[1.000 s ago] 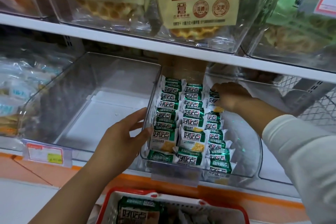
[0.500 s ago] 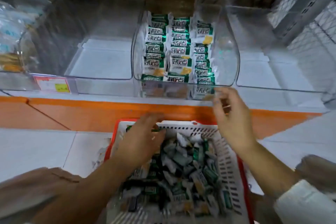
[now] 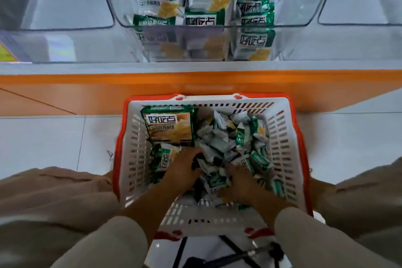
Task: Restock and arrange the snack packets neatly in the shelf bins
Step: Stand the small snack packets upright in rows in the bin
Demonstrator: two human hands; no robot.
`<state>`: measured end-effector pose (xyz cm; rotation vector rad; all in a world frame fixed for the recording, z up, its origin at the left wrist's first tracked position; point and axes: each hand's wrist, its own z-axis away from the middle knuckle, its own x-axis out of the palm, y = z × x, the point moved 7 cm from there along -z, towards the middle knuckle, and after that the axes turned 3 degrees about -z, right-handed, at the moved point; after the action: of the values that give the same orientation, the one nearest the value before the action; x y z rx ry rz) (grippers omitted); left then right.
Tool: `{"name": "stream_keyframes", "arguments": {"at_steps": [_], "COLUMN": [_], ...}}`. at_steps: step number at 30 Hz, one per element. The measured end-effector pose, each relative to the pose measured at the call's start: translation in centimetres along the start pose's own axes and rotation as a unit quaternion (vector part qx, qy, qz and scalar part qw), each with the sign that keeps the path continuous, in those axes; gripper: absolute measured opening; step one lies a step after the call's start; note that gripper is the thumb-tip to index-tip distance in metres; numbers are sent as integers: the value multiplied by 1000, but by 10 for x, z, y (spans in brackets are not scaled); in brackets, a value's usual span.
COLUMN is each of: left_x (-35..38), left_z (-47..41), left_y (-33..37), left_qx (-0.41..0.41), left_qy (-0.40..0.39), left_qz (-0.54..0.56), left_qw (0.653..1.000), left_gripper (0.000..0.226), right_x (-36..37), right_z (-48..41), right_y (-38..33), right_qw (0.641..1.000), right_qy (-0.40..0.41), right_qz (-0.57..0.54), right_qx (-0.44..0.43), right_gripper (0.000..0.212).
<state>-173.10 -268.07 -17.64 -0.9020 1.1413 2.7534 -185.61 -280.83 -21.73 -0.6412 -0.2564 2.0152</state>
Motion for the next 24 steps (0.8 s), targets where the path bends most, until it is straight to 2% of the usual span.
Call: {"name": "stream_keyframes", "arguments": {"at_steps": [1, 3, 6, 9, 13, 15, 17, 19, 22, 24], "left_x": [-1, 0, 7, 10, 7, 2, -9, -18, -32, -43], "left_z": [-5, -16, -34, -41, -45, -41, -33, -24, -8, 3], "left_y": [0, 0, -3, 6, 17, 21, 22, 23, 37, 55], "left_qx": [3, 3, -8, 2, 10, 10, -37, -94, -145, -141], "left_qy": [7, 4, -23, -34, -6, 21, 57, 64, 58, 32], "left_qz": [-3, -22, -102, -172, -172, -148, -63, 84, 289, 388], "left_qw": [1000, 1000, 995, 985, 985, 989, 996, 990, 945, 910], "left_gripper": [50, 49, 54, 45, 32, 28, 37, 48, 47, 43], "right_x": [1, 2, -2, -7, -21, -34, -49, -63, -76, -85], "right_z": [-4, -7, -5, 0, 5, 14, 24, 34, 53, 68], "right_y": [-1, -2, -2, 4, 9, 4, -4, -16, -39, -56], "right_qw": [1000, 1000, 997, 986, 962, 941, 933, 937, 928, 927], "right_qy": [-1, 0, 31, 41, 75, 86, 98, 89, 77, 82], "right_qz": [23, 12, -63, -164, -262, -327, -343, -337, -364, -364], "right_qx": [-2, -12, -19, -3, 27, 32, 47, 33, -6, -42], "right_gripper": [108, 99, 77, 67, 41, 47, 56, 55, 57, 62]}}
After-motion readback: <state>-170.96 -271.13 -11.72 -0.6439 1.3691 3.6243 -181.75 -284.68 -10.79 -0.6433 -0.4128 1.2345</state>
